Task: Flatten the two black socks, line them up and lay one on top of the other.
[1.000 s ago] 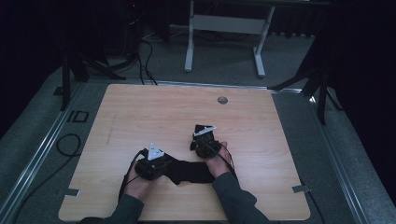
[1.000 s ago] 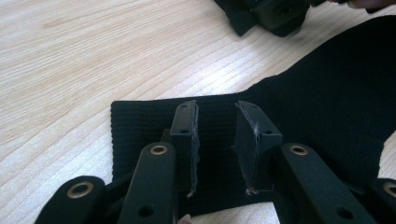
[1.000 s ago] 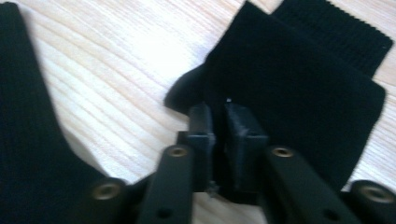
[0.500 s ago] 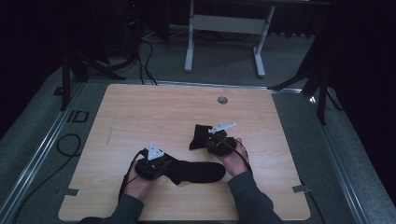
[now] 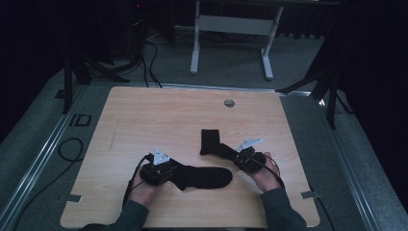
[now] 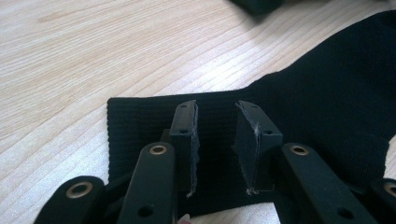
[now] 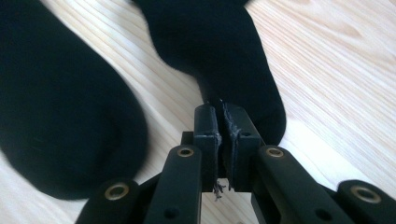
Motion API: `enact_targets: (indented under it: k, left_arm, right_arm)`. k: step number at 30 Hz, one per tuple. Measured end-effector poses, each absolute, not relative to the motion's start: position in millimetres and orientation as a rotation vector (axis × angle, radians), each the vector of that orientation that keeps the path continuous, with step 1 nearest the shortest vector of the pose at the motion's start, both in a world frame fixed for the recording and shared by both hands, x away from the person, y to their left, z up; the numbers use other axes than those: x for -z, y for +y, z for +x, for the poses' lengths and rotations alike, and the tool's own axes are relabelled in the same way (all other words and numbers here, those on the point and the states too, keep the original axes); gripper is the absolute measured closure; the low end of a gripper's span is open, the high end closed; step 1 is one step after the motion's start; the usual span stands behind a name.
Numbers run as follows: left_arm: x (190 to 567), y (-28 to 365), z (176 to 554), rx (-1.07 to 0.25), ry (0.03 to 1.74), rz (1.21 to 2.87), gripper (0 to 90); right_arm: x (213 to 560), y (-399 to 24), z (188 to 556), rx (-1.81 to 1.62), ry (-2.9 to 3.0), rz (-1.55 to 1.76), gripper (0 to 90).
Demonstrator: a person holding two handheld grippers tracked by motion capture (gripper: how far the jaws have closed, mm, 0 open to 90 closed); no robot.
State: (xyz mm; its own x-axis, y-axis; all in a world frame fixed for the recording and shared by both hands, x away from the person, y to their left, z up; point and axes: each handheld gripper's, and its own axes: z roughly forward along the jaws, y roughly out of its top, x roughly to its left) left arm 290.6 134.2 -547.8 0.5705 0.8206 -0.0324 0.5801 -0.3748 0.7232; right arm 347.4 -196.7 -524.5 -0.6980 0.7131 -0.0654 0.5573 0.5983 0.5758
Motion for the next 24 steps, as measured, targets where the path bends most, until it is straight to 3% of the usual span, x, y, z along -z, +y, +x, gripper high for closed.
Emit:
enact_targets:
  k: [14,20,24]
  left_arm:
    - [551,138,295,-0.436,1.162,2.106,69.6]
    - [555,133,297,-0.440,1.165,2.134,69.6]
    - [555,132,298,-0.435,1.167,2.132,69.7]
  right_arm:
    - [537,-245,335,-0.771,2.482,1.175,82.9]
    - [538,-266,334,-0.720,2.396,1.267,70.3]
    - [526,-272,332,-0.877,2.389,1.265,60.5]
